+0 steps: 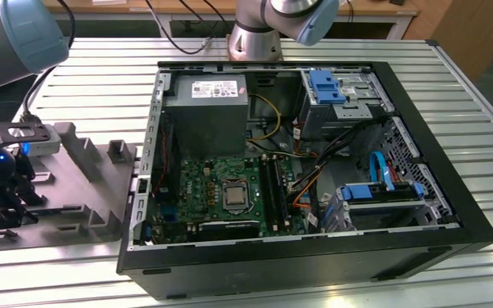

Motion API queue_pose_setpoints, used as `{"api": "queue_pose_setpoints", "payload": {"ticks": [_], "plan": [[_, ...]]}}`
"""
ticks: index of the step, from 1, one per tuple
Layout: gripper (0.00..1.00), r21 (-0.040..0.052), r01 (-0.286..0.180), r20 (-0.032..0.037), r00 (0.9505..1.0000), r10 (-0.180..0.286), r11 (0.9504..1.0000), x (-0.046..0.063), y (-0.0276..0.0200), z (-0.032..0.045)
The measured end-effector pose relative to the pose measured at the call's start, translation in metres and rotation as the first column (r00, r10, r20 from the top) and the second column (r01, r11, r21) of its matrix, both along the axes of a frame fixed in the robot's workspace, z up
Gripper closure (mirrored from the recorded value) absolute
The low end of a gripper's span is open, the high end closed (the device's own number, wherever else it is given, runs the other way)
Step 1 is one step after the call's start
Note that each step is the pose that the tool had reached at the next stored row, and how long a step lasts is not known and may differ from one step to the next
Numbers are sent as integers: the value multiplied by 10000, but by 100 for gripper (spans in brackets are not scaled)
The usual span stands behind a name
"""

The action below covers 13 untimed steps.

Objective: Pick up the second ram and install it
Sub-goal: 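Pick up the second ram and move it above second insertion slot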

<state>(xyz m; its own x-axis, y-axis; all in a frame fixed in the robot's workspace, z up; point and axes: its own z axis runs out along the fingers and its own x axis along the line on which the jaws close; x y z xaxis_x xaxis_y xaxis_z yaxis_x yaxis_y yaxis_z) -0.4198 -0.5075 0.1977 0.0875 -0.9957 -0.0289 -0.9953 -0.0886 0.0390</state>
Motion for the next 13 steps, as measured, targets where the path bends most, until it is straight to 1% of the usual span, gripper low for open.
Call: {"api": "queue_pose_setpoints", "payload": {"ticks": [10,11,13], "plan": [[60,0,1,1,10000,-1,10000,-2,1,-1],[67,1,1,1,10000,-1,10000,-2,1,-1],[67,0,1,1,10000,-1,10000,-2,0,-1]]}}
